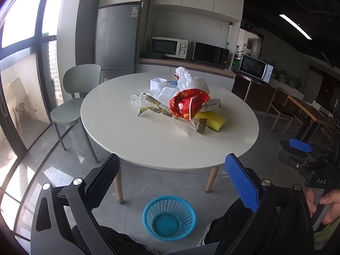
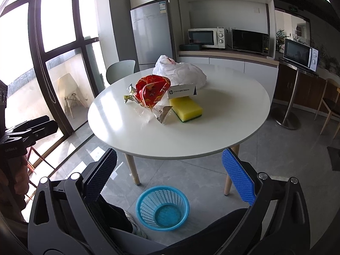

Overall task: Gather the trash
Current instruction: 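Move both grippers toward the items on the white table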

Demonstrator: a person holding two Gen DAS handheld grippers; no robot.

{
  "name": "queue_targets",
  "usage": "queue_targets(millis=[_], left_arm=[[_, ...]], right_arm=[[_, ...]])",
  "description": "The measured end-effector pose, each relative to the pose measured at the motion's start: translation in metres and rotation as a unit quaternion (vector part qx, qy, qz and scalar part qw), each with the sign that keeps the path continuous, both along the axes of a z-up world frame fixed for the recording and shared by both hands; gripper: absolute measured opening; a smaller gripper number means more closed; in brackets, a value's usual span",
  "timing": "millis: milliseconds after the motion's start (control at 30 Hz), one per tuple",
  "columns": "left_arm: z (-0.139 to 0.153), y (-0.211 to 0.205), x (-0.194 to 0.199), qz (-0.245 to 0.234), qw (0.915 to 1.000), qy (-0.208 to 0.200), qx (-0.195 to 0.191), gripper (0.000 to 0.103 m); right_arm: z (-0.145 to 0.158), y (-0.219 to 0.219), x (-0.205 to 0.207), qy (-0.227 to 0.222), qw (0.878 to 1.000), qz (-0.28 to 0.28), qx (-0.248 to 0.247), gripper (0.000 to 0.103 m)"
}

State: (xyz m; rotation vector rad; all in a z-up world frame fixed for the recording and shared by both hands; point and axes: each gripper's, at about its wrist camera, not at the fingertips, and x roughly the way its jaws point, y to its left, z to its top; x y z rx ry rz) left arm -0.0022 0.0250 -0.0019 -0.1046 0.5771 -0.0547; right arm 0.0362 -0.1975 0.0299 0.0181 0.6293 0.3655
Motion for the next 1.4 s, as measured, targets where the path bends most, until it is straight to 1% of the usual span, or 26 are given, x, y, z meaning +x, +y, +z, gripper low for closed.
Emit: queue_targets(millis=[167,567,733,833,933,1200,1300,1400], left_arm=[[-0.002,-0.001,-0.001,0.004,1.0000,0.002,0.000,0.097],[-0.006,0.001,0.002,0.008,1.0000,0.003,0.004,0.097],[-0.006,0.001,0.002,0.008,1.0000,0.003,0.004,0.097],[-0.005,0.000,0.002,0.007,1.0000,-0.002,0.003,0.097],[-0.004,-0.003,0.004,0.005,0.9999,-0.008,0.013,0.097],[-0.010,-0.006,0.030,0.000,0.9999,-0.006,0.015,0.097],[-0.010,-0.008,0.040,-0.002,0.9998,-0.010,0.020,0.097],[-0.009,-0.009,0.051,-0.001,0.9996,-0.017,0.023,0.097]], right_arm=[[0.001,0.002,0.000,-0.005,1.000,-0.001,-0.008,0.095],[0.001,0.002,0.002,-0.003,1.000,-0.001,-0.001,0.095],[0.003,-0.003,0.007,-0.005,1.000,-0.014,0.004,0.095],[0.005,-0.007,0.015,-0.003,1.000,-0.024,0.012,0.095],[0.009,-0.011,0.023,-0.004,0.999,-0.034,0.022,0.095],[0.009,-0.017,0.054,0.017,0.997,-0.051,0.059,0.095],[0.010,-0.016,0.068,0.021,0.996,-0.054,0.068,0.095],[0.010,-0.016,0.084,0.028,0.994,-0.062,0.088,0.095]])
